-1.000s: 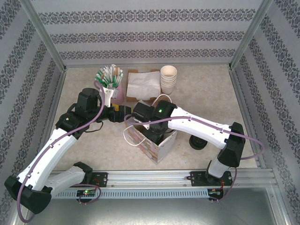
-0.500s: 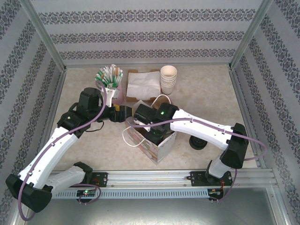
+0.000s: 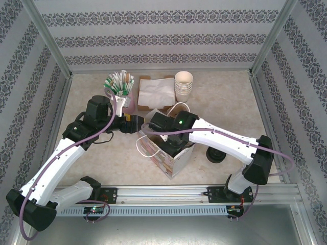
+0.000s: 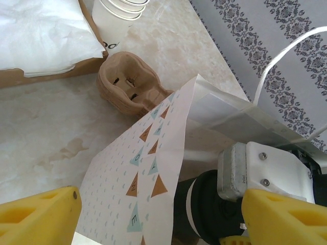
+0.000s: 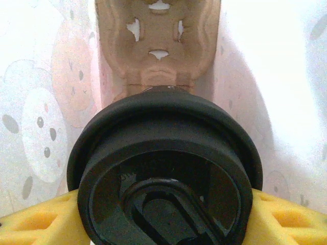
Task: Pack the takeout coffee
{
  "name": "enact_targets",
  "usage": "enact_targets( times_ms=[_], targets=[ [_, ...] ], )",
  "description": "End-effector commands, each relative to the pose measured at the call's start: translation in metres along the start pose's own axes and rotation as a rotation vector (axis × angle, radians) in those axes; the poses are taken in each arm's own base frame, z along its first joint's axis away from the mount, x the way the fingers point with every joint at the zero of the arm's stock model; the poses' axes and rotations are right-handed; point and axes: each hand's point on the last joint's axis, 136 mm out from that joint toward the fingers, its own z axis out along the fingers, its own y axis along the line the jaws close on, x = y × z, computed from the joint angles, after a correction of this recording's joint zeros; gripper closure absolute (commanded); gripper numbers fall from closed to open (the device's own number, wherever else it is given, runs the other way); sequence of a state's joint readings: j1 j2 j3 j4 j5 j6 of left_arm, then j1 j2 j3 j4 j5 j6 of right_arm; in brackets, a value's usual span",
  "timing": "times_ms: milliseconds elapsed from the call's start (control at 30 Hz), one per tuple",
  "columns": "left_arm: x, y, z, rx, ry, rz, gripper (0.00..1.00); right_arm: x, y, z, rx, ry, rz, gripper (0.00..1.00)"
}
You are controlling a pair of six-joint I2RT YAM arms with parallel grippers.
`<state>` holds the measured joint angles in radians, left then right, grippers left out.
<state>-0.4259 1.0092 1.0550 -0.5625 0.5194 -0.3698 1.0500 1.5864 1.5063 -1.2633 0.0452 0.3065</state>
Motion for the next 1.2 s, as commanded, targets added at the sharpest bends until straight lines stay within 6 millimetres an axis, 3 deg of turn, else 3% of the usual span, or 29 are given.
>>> enact_targets(
  times_ms=[0, 267, 600, 1167],
  targets=[
    [0.004, -0.001, 0.000, -0.005, 0.015, 0.016, 0.18, 0.004, -0.004, -0.011, 0.023, -0.025, 0.016, 0.44],
    [0.006, 0.002, 0.004, -0.018, 0.030, 0.009, 0.18, 0.008, -0.004, 0.014, 0.031, 0.011, 0.014, 0.45],
    [0.007, 0.002, 0.004, -0.022, 0.032, 0.017, 0.19, 0.011, 0.000, 0.032, 0.021, 0.043, 0.002, 0.46],
    [0.009, 0.005, 0.007, -0.037, 0.047, 0.022, 0.21, 0.049, -0.005, 0.065, 0.084, 0.182, 0.013, 0.46]
  ],
)
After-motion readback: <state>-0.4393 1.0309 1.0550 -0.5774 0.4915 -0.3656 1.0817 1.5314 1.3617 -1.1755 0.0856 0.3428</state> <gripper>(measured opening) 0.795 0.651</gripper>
